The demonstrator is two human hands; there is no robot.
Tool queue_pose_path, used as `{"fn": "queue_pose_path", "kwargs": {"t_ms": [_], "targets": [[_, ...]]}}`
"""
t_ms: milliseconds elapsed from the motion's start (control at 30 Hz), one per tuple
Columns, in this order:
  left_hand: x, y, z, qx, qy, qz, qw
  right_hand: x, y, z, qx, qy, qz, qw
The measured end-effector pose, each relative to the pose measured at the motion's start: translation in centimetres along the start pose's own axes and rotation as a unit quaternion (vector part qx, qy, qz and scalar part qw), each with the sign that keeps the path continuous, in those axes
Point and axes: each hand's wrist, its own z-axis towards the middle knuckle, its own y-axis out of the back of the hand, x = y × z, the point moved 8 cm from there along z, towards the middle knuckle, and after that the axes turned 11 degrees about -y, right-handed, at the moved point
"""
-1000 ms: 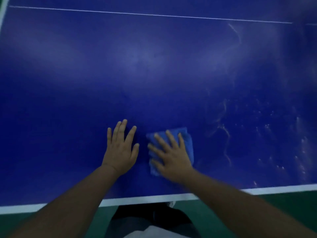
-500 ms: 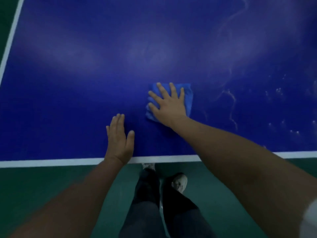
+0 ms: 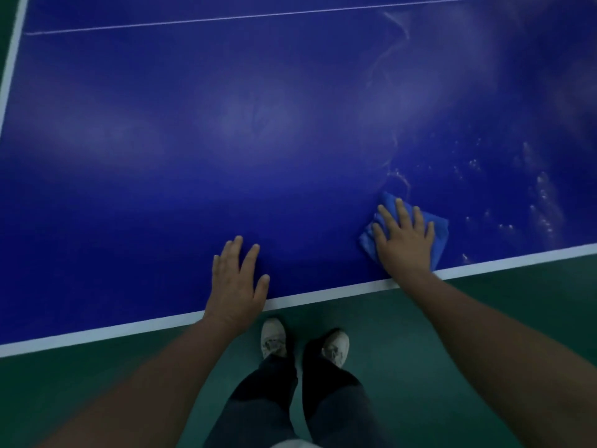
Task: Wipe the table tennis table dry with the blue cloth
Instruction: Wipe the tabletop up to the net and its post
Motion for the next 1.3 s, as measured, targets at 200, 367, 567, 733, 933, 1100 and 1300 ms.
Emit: {"fn": "queue_pose_path", "kwargs": {"t_ms": [200,367,567,733,933,1100,1300], "targets": [[-1.8,-1.3,0.6,0.031,-0.031,0.017,0.999,10.9,-4.8,-11.6,-0.029,0.153,-0.017,0.988],[-2.4,-2.3,1.1,0.052,-0.064,0.031,0.996,6.8,-4.7,-9.9,-0.008,0.175,-0.013,0.985],[-3.4,-2.2,2.0,0.074,-0.086,0.038,0.993,-4.9,-0.8,-2.8,0.008,-0.114,0.026,0.993],[-4.5,-2.6,3.2,0.07,-0.098,0.04,0.992,5.7,-2.9,-8.2,-0.026,0.027,-0.001,0.999],[-6.1,-3.5,4.2,0.073,-0.119,0.054,0.989,5.0,-4.7,-9.3,0.026,0.085,-0.015,0.996],[-8.4,-4.1,5.7,0.082,-0.124,0.048,0.988,-10.3,-1.5,-2.3,0.033,-0.059,-0.018,0.998],[-11.2,-5.0,7.1,0.063,-0.087,0.039,0.993,-16.3,1.0,2.4,0.008,-0.128,0.02,0.992]]}}
